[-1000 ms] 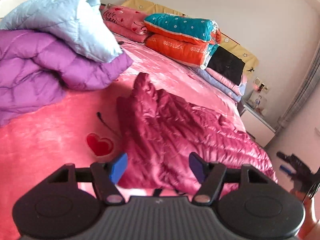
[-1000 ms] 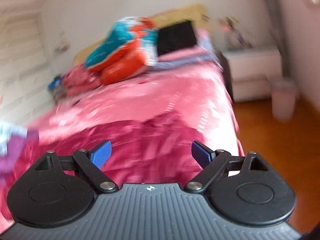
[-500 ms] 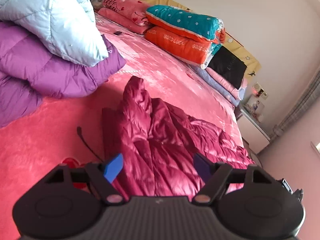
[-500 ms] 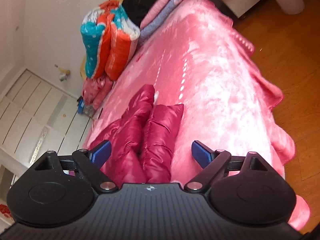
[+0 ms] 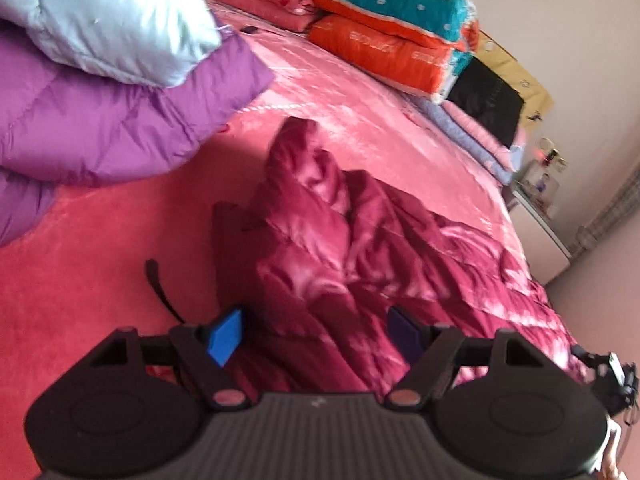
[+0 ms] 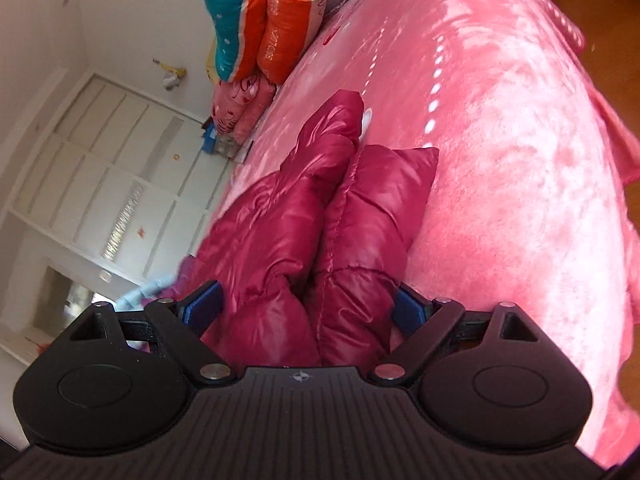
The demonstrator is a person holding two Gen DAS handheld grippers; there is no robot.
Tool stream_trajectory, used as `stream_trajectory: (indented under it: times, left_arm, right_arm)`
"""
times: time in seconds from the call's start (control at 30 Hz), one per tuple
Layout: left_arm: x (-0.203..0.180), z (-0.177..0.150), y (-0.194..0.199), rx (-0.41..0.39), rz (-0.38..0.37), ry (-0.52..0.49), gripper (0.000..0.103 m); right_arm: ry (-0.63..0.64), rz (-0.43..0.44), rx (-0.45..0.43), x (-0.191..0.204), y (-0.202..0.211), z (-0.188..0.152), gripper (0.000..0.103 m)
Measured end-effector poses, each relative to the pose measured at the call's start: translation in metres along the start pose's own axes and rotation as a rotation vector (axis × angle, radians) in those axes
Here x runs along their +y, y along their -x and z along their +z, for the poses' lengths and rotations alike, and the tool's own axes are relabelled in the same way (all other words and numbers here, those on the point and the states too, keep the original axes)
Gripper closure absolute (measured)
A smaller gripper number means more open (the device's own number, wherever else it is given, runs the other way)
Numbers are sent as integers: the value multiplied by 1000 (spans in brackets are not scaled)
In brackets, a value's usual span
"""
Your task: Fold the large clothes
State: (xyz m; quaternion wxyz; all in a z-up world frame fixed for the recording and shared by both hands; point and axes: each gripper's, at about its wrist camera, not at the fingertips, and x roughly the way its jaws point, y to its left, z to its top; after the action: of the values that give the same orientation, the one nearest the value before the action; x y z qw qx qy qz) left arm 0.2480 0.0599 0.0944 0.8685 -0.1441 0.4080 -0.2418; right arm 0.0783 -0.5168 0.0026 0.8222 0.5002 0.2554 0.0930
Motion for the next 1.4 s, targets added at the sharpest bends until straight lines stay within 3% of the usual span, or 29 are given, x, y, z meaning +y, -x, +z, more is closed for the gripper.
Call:
stream_trajectory:
  times: [0.13,0.4,0.57,0.67,0.73,0.83,0.9,1.0,1.13,1.4]
  left_arm:
    - [6,4,-5,-30,28,1,20]
    - [2,2,-38,77,-45,-55,1]
    - [9,6,-47,117,-91,-49,1]
    - [6,5,-49,119,-129,-65,2]
    - [2,4,-51,121,-145,-83,8]
    - [-4,4,-49,123,-173,-80,31]
    - [-11,6,-45,121,-170,-88,53]
    - [-25,13,-38,105,-137,-120,70]
    - [-47,31,-30,87,-93,-173,79]
    - [-76,83,-39,28,-137,-116,86]
  right_arm:
    - [-57,43,-17,-5,-2,2,0]
    - [-41,84,-52,-4,-8,-2,0]
    - [52,-3,-88,10,-18,-6,0]
    - [64,-41,-113,18,-22,-7,7]
    - [55,-60,-142,21,-23,-10,18]
    - [89,-131,-174,35,-24,-16,36]
    - [153,-211,-190,52,-27,-20,48]
    - [275,-355,-219,83,-29,-34,58]
    - [526,-520,-232,131,-43,-51,65]
    - [688,-552,-299,185,-40,-8,73]
